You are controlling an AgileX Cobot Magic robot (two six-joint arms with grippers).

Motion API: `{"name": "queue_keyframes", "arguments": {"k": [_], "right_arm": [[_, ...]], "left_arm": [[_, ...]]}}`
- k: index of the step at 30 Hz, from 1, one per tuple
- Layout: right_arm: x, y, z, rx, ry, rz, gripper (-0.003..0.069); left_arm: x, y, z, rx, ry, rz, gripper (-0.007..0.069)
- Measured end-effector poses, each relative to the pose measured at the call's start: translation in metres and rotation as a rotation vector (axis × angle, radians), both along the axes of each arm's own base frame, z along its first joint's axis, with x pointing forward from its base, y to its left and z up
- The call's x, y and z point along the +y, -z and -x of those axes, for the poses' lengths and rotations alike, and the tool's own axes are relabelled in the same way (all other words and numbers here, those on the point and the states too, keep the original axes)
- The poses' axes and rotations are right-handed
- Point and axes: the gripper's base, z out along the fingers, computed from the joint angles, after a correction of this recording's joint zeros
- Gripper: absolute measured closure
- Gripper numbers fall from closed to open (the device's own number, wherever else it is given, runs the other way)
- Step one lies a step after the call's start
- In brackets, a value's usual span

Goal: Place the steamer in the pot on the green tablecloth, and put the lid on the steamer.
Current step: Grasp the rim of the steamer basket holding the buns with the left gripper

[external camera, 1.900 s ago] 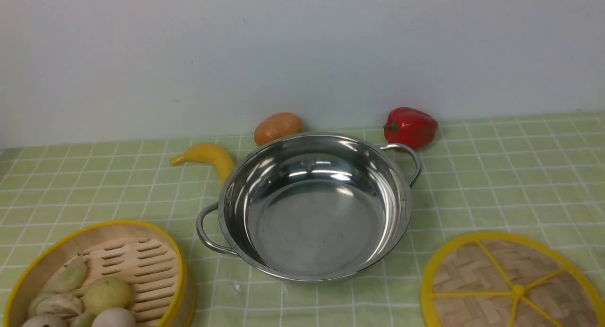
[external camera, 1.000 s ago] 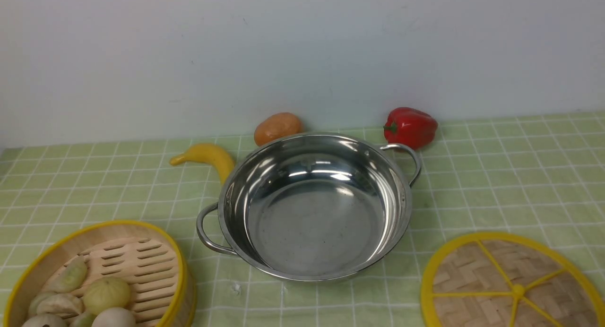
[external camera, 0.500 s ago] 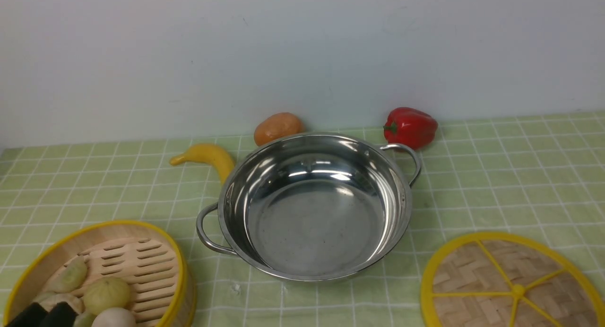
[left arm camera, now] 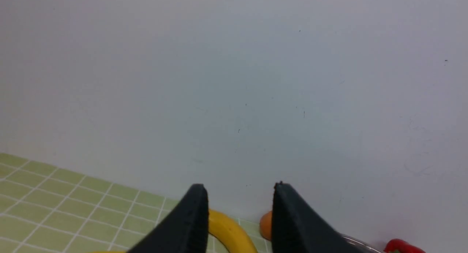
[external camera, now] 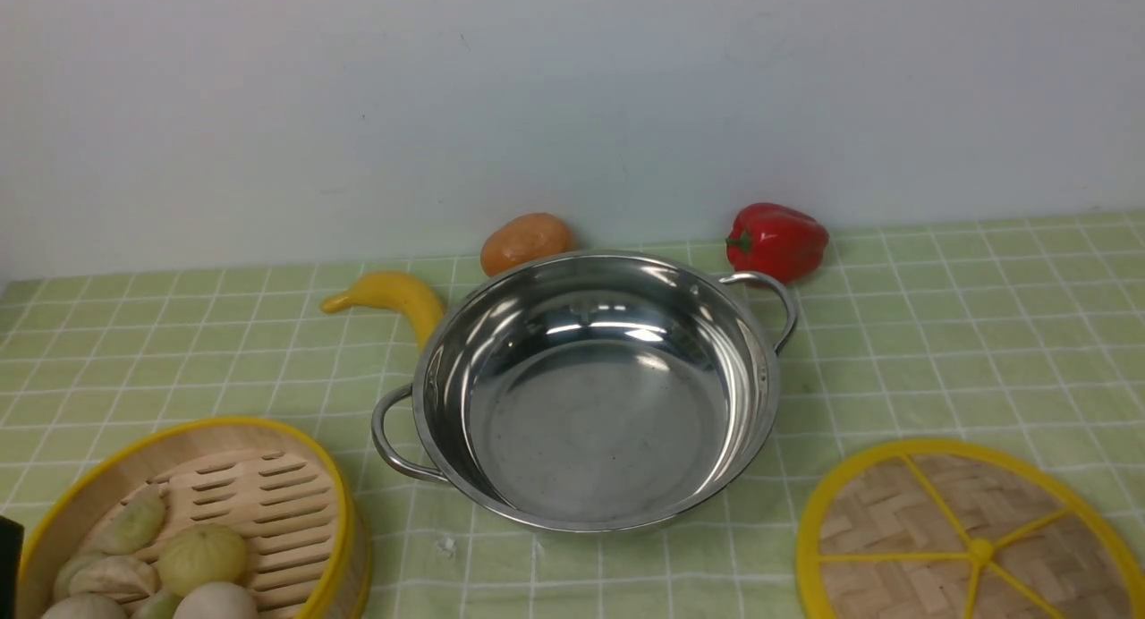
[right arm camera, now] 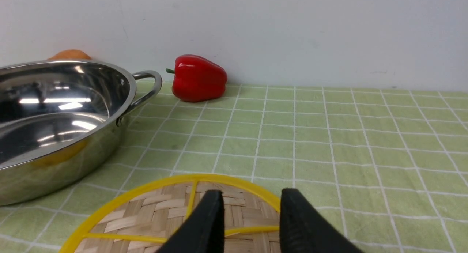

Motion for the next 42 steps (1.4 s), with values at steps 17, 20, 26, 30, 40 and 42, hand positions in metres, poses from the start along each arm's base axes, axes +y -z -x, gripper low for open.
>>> {"name": "queue_keyframes", "arguments": {"k": [17,20,26,30,40,42], "right_arm": [[0.000,0.000,0.000,0.000,0.000,0.000,0.0417],[0.000,0.000,0.000,-0.001,0.000,0.000,0.0417],[0.000,0.000,0.000,0.000,0.000,0.000,0.0417],[0.000,0.000,0.000,-0.001,0.000,0.000,0.0417],[0.000,0.000,0.000,-0.002,0.001,0.000,0.0417],[0.000,0.000,0.000,-0.002,0.001,0.000,0.0417]], "left_arm": [[-0.013,-0.040,0.012,0.050,0.142,-0.033,0.0382],[-0.018,-0.062,0.016,0.151,0.200,-0.145,0.0382],[-0.023,-0.079,0.004,0.626,0.316,-0.336,0.0382],[-0.022,-0.078,-0.017,0.960,0.383,-0.402,0.0382],[-0.029,-0.044,-0.104,1.267,0.635,-0.590,0.0382],[-0.031,-0.040,-0.116,1.272,0.651,-0.567,0.0382]]}}
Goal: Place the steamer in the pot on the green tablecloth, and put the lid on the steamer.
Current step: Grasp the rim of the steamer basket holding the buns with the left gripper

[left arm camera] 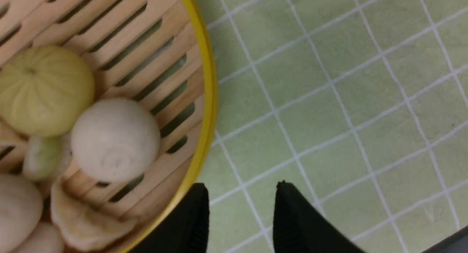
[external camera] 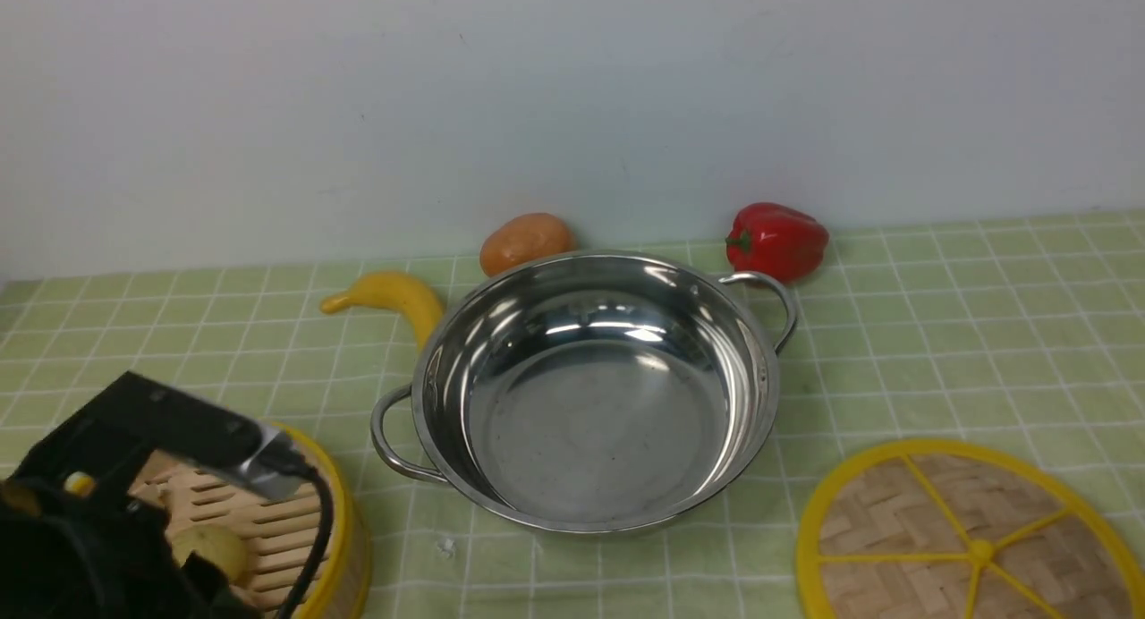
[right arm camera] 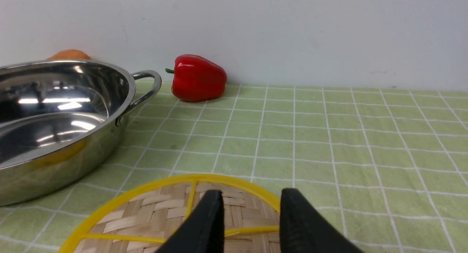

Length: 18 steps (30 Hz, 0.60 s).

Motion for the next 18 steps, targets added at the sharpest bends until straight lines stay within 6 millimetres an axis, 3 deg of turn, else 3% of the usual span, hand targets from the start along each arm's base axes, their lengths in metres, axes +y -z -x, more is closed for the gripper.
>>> {"name": "queue_keyframes", "arguments": {"k": [5,11,18], "right_arm": [[0.000,0.000,0.000,0.000,0.000,0.000,0.0417],[0.000,0.000,0.000,0.000,0.000,-0.001,0.0417],[0.000,0.000,0.000,0.000,0.000,-0.001,0.0417]], "left_arm": [[-0.004,0.013,-0.038,0.067,-0.019,0.027,0.0382],[-0.005,0.023,-0.065,0.113,-0.144,0.049,0.0382],[-0.010,0.045,-0.083,0.148,-0.199,0.057,0.0382]]}}
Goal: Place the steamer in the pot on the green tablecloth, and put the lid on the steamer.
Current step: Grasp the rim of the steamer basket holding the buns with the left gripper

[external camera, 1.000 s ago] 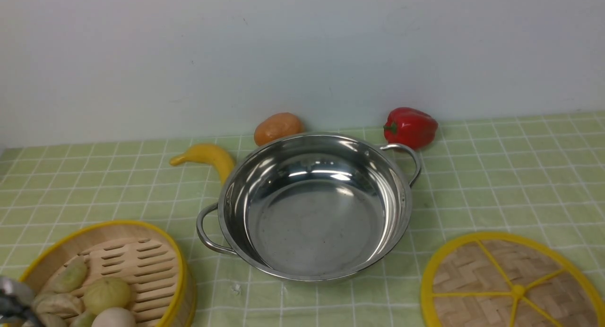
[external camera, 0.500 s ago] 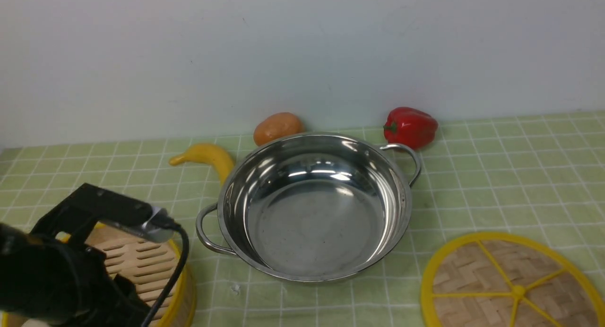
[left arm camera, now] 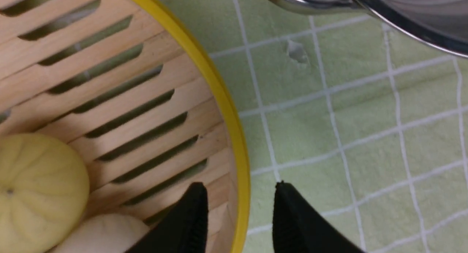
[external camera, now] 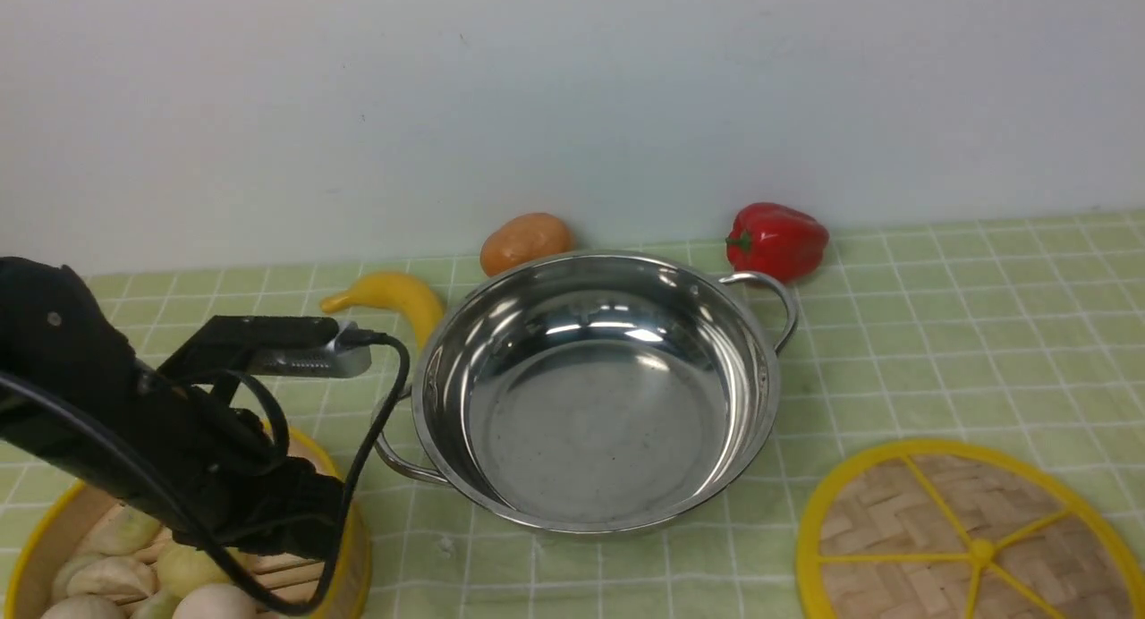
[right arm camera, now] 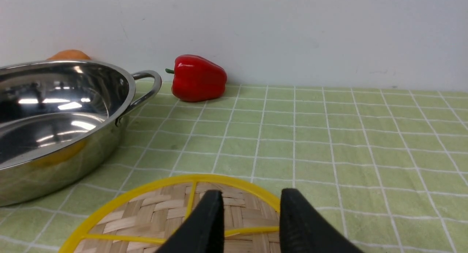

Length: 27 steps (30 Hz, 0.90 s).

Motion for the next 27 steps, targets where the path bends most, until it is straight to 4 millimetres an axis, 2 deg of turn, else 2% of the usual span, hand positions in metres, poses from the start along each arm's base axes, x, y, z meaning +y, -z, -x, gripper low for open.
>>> {"name": "queue_keyframes", "arguments": {"k": [8,18,27], "right_arm": [[0.000,0.000,0.000,0.000,0.000,0.001,0.0417],[0.000,0.000,0.000,0.000,0.000,0.001,0.0417],[0.000,0.000,0.000,0.000,0.000,0.001,0.0417]], "left_arm": [[-0.014,0.017,-0.011,-0.012,0.027,-0.018,0.0382],[-0.014,0.029,-0.015,0.013,-0.009,-0.035,0.0382],[-0.015,0.050,-0.019,0.092,-0.013,-0.045,0.0382]]}}
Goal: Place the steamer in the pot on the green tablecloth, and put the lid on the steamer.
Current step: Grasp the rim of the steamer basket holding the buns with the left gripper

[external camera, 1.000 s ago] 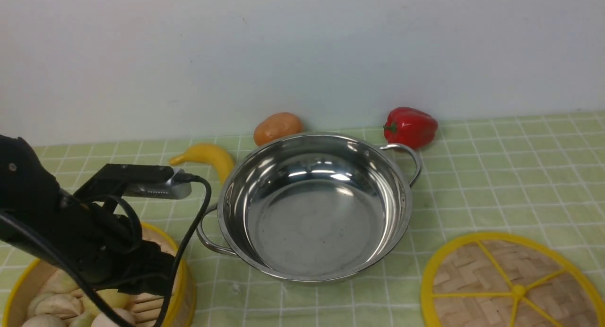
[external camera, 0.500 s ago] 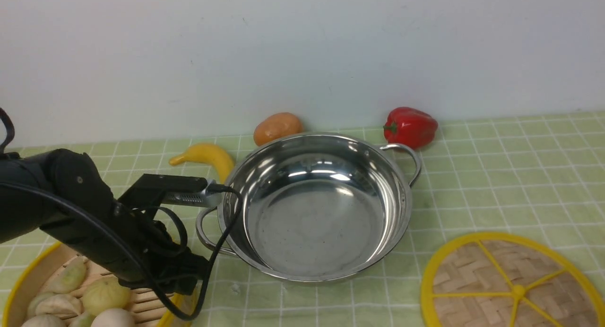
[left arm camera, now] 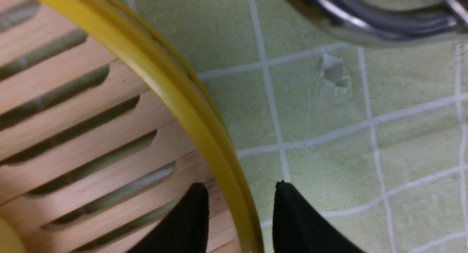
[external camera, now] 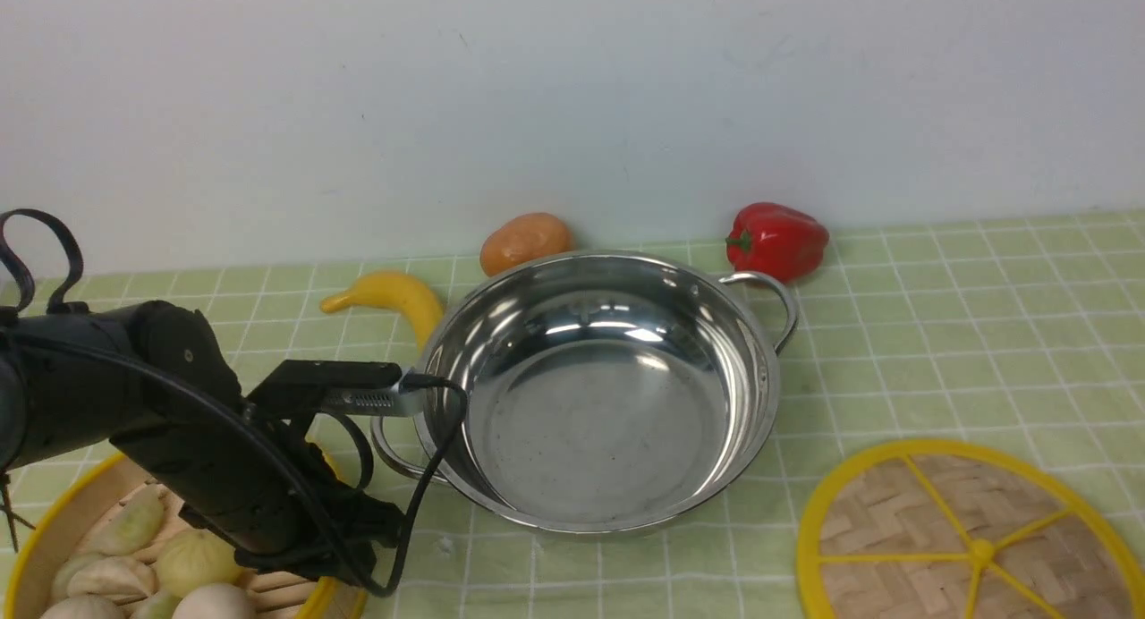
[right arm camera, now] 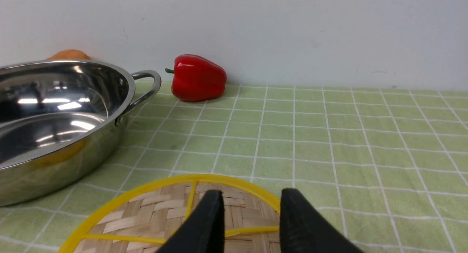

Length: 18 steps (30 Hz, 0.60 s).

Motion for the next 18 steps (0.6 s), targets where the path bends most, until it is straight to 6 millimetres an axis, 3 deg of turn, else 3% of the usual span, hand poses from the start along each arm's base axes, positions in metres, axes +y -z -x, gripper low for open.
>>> {"name": "queue_keyframes", "arguments": {"k": [6,11,18], "right_arm": [[0.0000,0.0000,0.0000,0.000,0.000,0.000,0.0417],[0.0000,0.0000,0.0000,0.000,0.000,0.000,0.0417],[0.0000,0.0000,0.0000,0.000,0.000,0.000,0.0417]], "left_arm": [[-0.0004,0.0062,0.0006,0.045,0.005,-0.002,0.0414],[-0.0006,0.0062,0.0049,0.092,0.015,0.001,0.0568],[-0.0004,0.0062,0.0067,0.111,0.022,-0.001,0.0582]]}}
